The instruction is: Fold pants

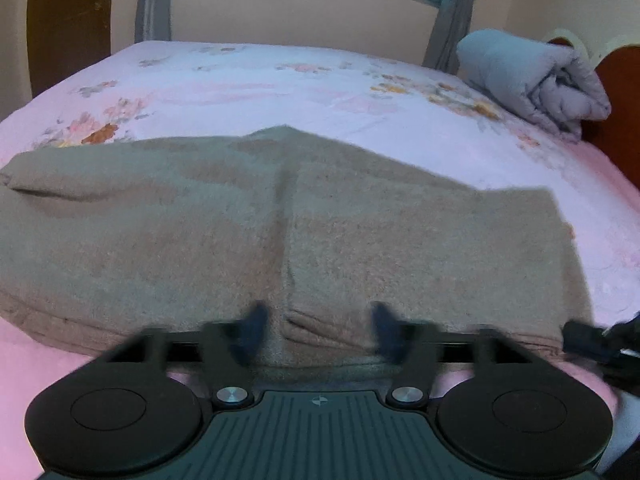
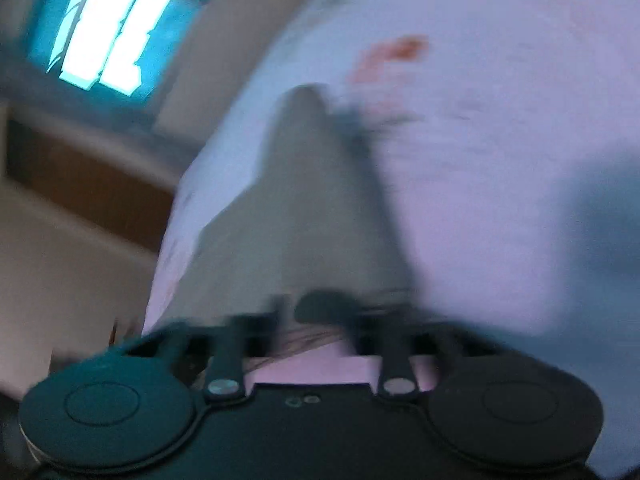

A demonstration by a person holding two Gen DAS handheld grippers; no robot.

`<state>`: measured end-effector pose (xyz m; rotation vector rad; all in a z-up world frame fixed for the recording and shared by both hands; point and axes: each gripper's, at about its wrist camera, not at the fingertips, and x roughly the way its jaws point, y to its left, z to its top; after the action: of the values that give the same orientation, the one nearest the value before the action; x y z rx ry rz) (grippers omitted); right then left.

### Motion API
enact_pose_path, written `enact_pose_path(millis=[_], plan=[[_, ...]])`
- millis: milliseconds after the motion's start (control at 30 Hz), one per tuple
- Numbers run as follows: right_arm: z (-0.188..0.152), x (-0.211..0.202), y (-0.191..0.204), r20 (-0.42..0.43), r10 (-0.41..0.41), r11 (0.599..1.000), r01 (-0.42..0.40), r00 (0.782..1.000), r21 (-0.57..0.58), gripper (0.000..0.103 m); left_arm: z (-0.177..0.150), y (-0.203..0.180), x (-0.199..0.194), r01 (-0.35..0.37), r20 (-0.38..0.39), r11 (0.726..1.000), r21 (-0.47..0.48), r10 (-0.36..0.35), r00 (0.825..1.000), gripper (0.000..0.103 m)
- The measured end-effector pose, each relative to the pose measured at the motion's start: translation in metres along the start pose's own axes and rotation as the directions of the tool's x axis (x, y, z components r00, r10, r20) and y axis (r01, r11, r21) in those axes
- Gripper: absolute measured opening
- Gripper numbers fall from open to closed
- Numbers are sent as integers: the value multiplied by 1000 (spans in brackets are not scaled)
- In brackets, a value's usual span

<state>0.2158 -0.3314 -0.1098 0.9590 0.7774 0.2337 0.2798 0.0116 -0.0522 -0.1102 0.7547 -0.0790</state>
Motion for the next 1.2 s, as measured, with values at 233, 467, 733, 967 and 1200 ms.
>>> enact_pose_path(millis=[233, 467, 733, 967, 1200], plan=[[-4, -18, 47, 46, 68, 981, -59, 997, -187, 20, -9, 7, -19, -64, 57, 996, 55, 60, 997, 103], [-16, 15, 76, 30, -120, 922, 122, 992, -368, 17, -12, 20, -37, -70, 79, 996, 57, 65, 995, 103], [-40, 37, 98, 73, -221, 766, 219, 973, -604, 16, -15, 87, -57, -142, 82, 987, -75, 148, 986, 103], [14, 17, 56, 34, -253, 879, 245, 967, -409, 10, -27, 153, -69, -231, 76, 960, -159, 245, 967, 103], [63, -1, 69, 169, -77, 961, 118, 983, -249, 21, -31, 194, -69, -270, 63, 932, -243, 293, 954, 103]])
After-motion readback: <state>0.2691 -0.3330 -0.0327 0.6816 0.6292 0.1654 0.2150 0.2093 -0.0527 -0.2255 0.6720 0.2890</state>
